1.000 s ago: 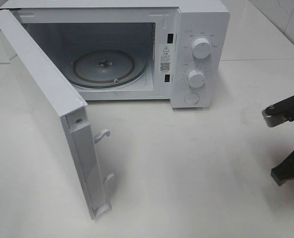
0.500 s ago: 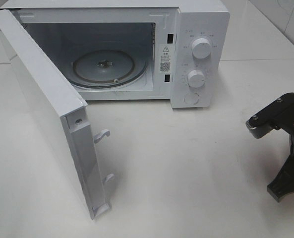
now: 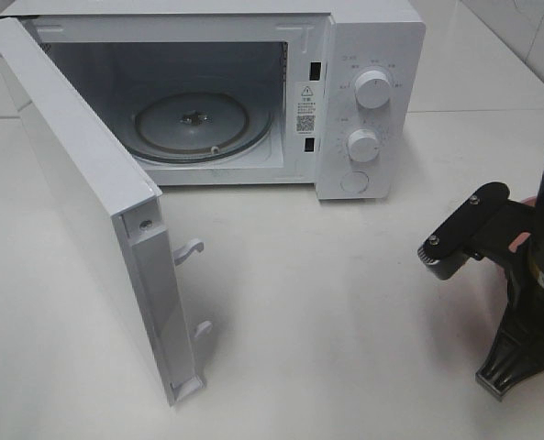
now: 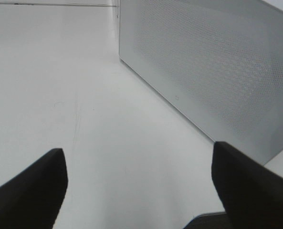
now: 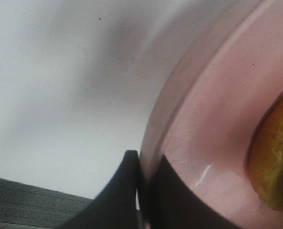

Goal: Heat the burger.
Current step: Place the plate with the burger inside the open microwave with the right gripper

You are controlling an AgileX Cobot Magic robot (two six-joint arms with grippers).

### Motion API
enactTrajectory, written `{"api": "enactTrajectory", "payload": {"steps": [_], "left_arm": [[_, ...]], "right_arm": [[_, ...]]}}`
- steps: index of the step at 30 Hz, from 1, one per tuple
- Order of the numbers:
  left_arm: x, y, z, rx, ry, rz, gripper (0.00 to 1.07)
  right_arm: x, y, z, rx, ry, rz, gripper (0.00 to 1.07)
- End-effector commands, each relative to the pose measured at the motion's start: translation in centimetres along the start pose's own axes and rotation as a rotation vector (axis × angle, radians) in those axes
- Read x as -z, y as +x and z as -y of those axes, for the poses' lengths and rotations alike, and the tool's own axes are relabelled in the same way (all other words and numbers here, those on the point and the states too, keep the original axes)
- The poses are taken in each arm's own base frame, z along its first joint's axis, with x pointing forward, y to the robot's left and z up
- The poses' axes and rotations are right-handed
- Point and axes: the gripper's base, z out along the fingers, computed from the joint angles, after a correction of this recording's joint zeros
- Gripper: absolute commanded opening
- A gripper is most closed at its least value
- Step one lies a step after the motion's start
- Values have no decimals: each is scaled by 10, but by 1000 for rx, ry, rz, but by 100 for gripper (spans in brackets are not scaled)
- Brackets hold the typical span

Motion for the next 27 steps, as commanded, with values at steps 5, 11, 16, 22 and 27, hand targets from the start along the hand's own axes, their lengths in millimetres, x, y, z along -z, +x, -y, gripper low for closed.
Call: {"api": "enactTrajectory", "payload": {"steps": [5,11,16,22,27], "left_arm": [[-1,1,0,-3,2,-6,78],[-1,1,0,-3,2,-6,78],[-1,1,0,-3,2,-6,78],[-1,1,0,-3,2,-6,78],[-1,1,0,-3,2,-6,78]], "right_arm": [[8,3,-9,107,71,21,0],[15,3,-22,197,93,68,0],[19,4,-31,294,98,89,0],[23,4,-38,383,111,118,0],[27,3,-43,444,149,156,0]]}}
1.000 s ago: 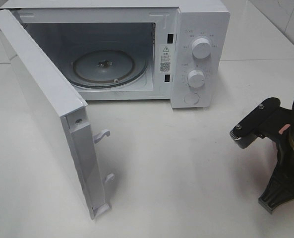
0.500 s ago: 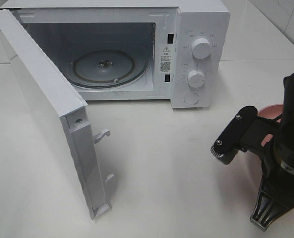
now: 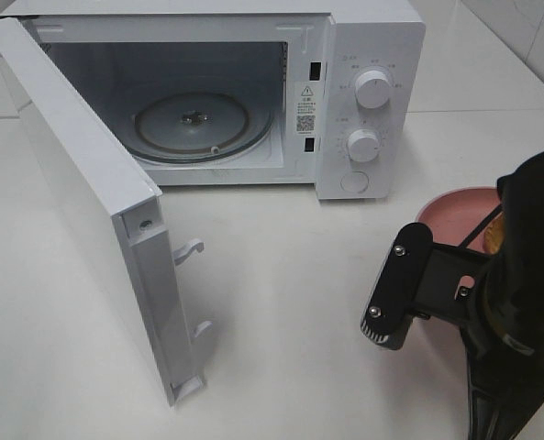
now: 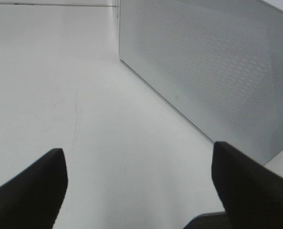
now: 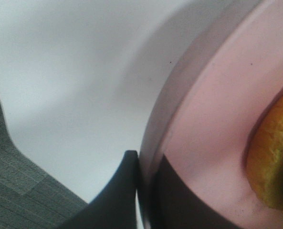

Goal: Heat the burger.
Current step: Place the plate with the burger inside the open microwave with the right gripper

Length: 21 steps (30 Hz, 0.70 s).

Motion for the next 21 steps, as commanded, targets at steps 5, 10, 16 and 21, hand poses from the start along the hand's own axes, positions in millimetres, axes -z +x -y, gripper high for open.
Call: {"api": "enactTrajectory", "payload": {"steps": [5,10,16,21], "left_arm": [[-1,1,0,-3,2,-6,78],[-1,1,0,-3,2,-6,78],[-1,1,0,-3,2,-6,78],[-1,1,0,-3,2,-6,78]], "right_arm": [[6,-2,2,168,122,40,0],[6,-5,2,201,122,68,0],[7,-10,-1,322,112,120,0],[7,-13,-2,365,106,153,0]]}}
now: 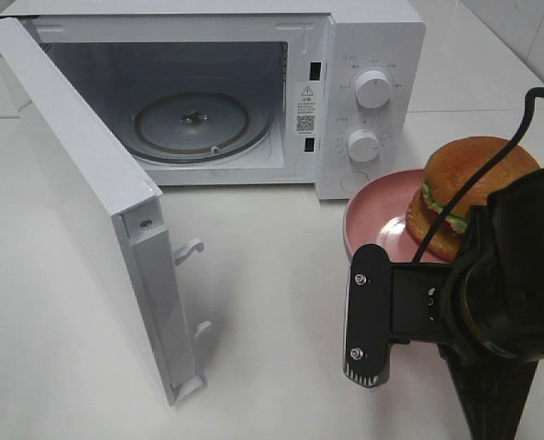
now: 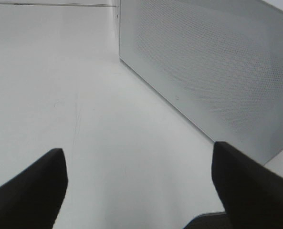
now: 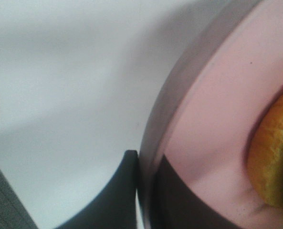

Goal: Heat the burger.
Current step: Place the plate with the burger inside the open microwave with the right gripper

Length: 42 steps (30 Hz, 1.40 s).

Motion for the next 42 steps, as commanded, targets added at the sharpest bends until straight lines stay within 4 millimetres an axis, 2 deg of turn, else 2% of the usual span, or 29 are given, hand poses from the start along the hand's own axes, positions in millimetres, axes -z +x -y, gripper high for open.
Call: {"api": "enactTrajectory", "payload": {"steps": [1,12,22,35,39,42], "left_arm": [[-1,1,0,-3,2,-6,78],[-1,1,0,-3,2,-6,78],[-1,1,0,-3,2,-6,78],[-1,1,0,-3,2,-6,78],[-1,1,0,-3,2,-6,78],[-1,1,0,-3,2,-6,78]], "right_arm": [[2,-1,4,69,53,14,0],[2,-2,8,186,92,26,0],[3,-16,5,366,94,170,0],[5,-24,7,510,141,252,0],[-4,-20,22,520,141,270,0],[-5,-19,24,525,143,272,0]]}}
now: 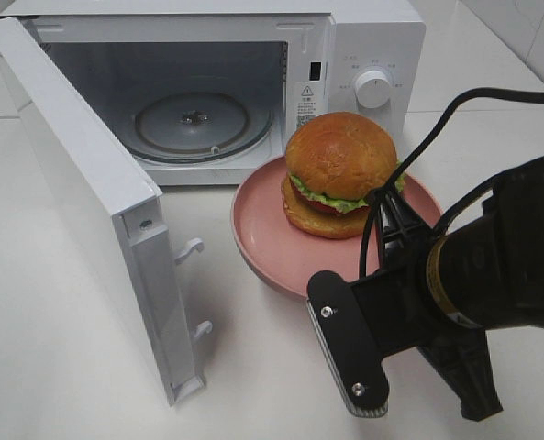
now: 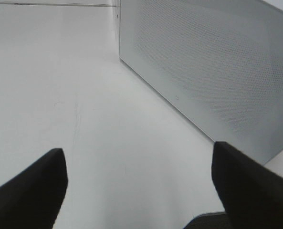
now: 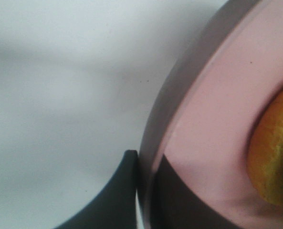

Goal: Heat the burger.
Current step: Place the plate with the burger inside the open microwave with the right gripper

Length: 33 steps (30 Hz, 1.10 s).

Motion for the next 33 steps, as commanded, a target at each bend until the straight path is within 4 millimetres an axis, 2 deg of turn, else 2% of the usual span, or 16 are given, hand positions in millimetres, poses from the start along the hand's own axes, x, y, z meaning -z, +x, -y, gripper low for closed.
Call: {"api": "enactTrajectory", "payload": {"steps": [1,15,21,28,33], "left_arm": [[-1,1,0,-3,2,-6,78],[-1,1,0,-3,2,-6,78],[-1,1,0,-3,2,-6,78],[-1,1,0,-3,3,-6,78],[-1,1,0,-3,3,-6,78]], "right_arm": [[-4,11,11,66,42,8,0],[-13,23,23,256,69,134,0],[-14,27,25,278,45,156,0],[-12,35,40,292,56,185,0],[-13,37,40,340,46,213,0]]}}
